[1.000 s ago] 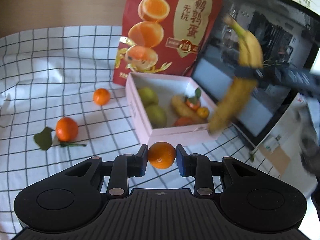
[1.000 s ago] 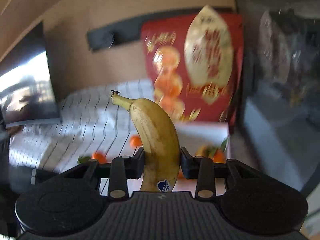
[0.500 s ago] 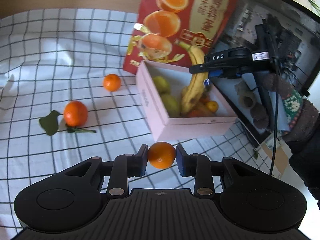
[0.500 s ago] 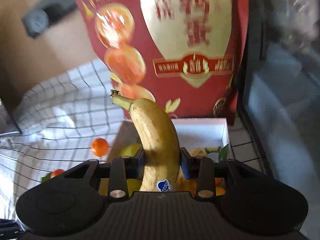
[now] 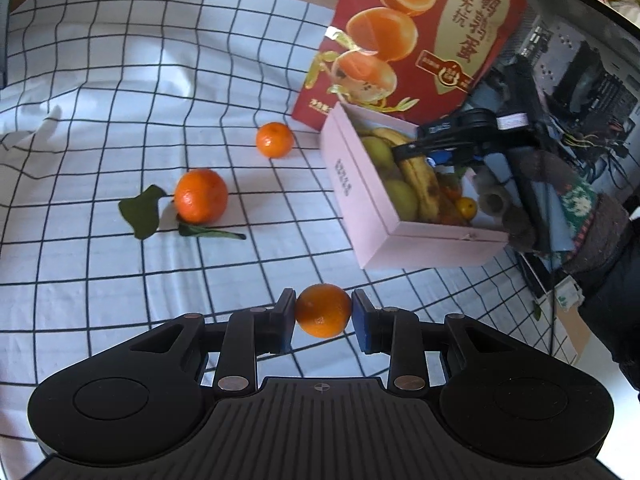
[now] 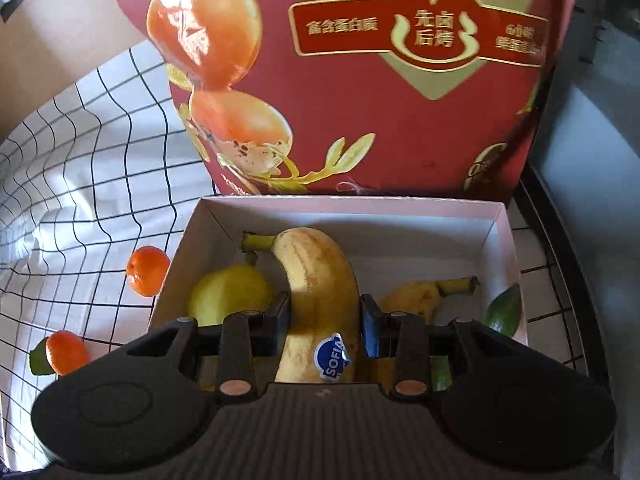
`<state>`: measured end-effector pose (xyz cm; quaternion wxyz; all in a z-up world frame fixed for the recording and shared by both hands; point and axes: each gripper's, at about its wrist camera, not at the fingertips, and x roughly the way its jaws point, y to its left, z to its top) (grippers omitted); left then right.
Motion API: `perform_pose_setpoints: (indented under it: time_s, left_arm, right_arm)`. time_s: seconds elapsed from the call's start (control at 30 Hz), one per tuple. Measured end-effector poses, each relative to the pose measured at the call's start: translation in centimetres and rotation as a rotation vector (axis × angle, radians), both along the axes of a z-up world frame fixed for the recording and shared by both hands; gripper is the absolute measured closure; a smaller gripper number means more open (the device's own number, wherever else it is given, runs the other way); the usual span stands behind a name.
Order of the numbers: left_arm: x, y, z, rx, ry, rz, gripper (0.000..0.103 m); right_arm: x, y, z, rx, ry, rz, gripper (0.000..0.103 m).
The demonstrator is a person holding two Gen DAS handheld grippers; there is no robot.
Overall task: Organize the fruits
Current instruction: 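Lower the banana into the pink box and open the right tool while the left tool opens off the mandarin, then grasp the leafy mandarin on the cloth with the left tool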
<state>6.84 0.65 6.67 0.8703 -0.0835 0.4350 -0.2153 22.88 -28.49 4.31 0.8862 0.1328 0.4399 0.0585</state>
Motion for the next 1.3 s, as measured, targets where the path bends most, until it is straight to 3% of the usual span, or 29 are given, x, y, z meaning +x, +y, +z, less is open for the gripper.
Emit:
perform_pose_setpoints:
  time_s: [0.17, 0.4, 0.53, 0.6, 0.7, 0.9, 1.1, 1.3]
  left_arm:
    - [0.4, -0.5, 0.4, -0.003, -0.004, -0.021, 0.069]
    - [2.2, -4.3, 3.4, 0.004, -0.102, -0.128, 0.069]
    - [4.8, -7.1, 5.2, 0.021, -0.168, -0.164, 0.069]
    - [6.7, -8.5, 5.7, 0.022, -0.17, -0.158, 0.069]
    - [9.9, -10.3, 6.0, 0.005, -0.146, -0.158, 0.068]
    - [12.1, -9.6, 6.5, -0.079, -0.164, -0.077, 0.068]
    - [11.1, -5.9, 4.4, 0.049, -0.185, 0.014, 0.068]
    - [10.0, 0.8, 2.1, 0.087, -0.134, 0.205, 0.068]
  right_arm:
    - [-1.9, -1.4, 1.8, 0.056, -0.066, 0.03, 0.061]
    - [-10.4, -1.9, 5.9, -0.063, -0.224, -0.012, 0.047]
    - [-16.0, -1.6, 5.9, -0.102, -0.259, -0.027, 0.046]
    - [-19.4, -0.9, 5.3, -0.167, -0.277, -0.051, 0.046]
    - [-21.3, -0.5, 4.7, -0.2, -0.28, -0.053, 0.046]
    - [-24.4, 0.3, 3.0, -0.209, -0.254, -0.049, 0.045]
    - [-25.4, 1.3, 0.9, -0.206, -0.196, -0.018, 0.045]
    - [-24.6, 3.7, 0.2, -0.16, -0.191, 0.058, 0.044]
